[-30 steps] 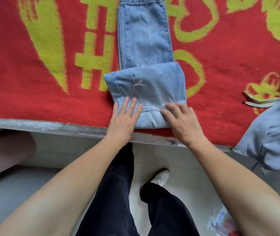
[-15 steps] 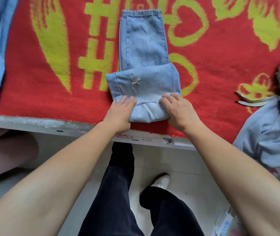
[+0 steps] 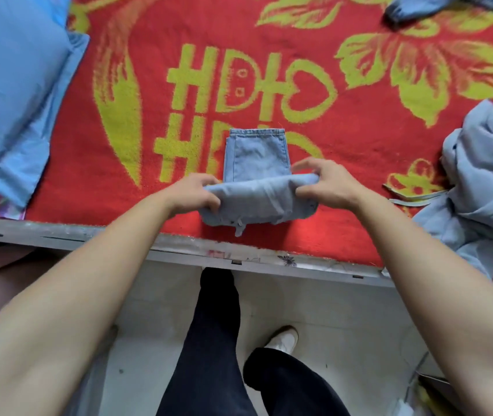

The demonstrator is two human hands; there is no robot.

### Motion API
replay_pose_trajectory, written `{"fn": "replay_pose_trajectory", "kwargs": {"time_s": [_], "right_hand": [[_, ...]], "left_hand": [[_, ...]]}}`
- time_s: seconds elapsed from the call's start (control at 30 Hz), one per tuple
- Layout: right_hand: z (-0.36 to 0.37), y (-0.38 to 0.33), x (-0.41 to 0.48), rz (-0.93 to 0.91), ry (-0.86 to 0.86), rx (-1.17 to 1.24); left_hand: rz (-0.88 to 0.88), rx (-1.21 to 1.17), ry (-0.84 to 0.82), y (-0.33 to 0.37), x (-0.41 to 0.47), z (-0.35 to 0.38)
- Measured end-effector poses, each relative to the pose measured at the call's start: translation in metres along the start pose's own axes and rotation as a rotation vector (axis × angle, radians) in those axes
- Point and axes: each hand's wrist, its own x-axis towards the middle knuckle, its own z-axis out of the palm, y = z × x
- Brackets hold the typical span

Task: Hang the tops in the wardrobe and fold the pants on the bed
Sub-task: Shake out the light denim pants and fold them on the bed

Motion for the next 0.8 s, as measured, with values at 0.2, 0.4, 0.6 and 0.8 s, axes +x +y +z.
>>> {"fn": "replay_pose_trajectory", "kwargs": {"time_s": [0.2, 0.4, 0.6, 0.8], "right_hand": [[-0.002, -0.003, 0.094, 0.198, 0.392, 0.179], [0.064, 0.0, 0.106, -0.028, 0.403, -0.31], [0.107, 0.022, 0.117, 0.028, 0.2, -0.575], [0.108, 0.024, 0.141, 0.115, 0.074, -0.572]], "left_hand": [[-0.056, -0.421, 0.564, -0.011, 0.085, -0.031], [0.119, 0.3, 0.441, -0.039, 0.108, 0.005], [0.252, 0.731, 0.135, -0.06, 0.149, 0.016], [0.254, 0.736, 0.088, -0.07, 0.172, 0.021]]}}
